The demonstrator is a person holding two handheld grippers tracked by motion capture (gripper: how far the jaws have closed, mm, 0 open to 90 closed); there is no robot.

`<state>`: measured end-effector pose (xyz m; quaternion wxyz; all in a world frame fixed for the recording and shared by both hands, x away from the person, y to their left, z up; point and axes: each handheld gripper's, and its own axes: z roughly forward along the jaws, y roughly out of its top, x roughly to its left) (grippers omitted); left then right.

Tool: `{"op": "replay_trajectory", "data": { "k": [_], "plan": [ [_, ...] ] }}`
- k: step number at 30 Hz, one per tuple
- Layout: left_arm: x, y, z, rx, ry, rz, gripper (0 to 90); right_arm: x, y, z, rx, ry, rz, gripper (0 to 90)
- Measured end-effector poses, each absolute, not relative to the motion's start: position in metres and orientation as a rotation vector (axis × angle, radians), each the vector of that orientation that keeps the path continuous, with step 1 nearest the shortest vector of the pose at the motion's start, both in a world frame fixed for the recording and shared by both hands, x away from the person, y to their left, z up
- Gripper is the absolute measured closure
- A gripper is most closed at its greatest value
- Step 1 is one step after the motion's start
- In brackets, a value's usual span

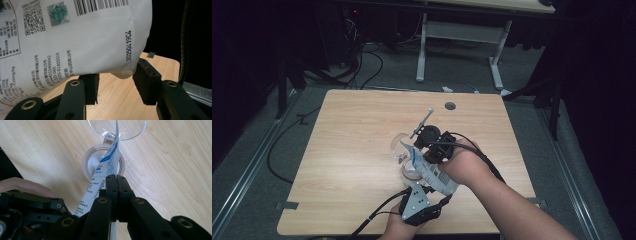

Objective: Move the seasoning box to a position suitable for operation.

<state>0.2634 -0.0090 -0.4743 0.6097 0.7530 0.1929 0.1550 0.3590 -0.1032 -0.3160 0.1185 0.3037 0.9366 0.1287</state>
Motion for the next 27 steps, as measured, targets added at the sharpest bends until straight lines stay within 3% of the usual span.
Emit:
{"op": "replay_trajectory", "data": {
  "k": [27],
  "plan": [
    [0.2632, -0.0088, -0.4734, 1.730, 0.447, 0.352, 57.1, 0.3591, -0.1019, -0.3163, 0.874, 2.739, 0.371, 90.0]
  ]
}}
